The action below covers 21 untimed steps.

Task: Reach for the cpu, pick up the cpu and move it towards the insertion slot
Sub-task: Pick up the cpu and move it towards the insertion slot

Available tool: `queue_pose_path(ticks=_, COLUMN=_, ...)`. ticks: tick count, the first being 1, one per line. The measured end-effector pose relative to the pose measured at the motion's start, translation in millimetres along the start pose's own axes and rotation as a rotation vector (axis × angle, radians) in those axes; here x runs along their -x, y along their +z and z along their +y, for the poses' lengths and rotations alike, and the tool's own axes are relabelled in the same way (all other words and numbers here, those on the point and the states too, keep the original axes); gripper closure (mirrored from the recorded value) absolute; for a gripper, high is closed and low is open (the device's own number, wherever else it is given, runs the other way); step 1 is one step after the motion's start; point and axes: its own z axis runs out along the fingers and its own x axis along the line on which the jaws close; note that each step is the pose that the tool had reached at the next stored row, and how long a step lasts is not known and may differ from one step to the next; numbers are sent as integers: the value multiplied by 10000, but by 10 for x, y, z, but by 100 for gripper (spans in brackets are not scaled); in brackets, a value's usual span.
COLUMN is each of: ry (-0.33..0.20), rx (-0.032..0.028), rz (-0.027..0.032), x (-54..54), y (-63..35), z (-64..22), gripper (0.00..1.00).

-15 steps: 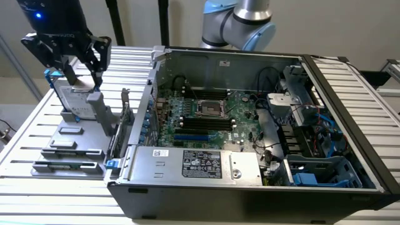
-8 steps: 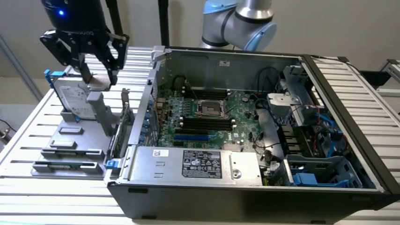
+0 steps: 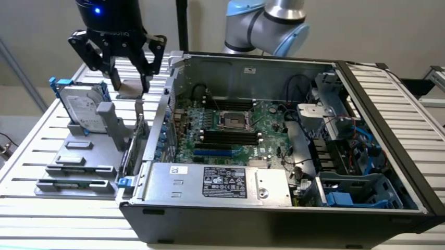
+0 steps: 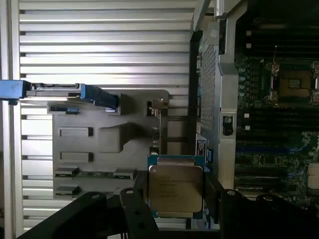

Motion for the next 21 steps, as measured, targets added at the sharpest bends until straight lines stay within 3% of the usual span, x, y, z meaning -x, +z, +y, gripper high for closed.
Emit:
queue_pose_path(ticks=9, ry=0, rx=24, rz=12, x=407, y=-69, z=3, gripper=45)
queue_pose_path(ticks=21, ry=-1, rx=78, rz=15, x=953, y=-85, z=5, gripper=45)
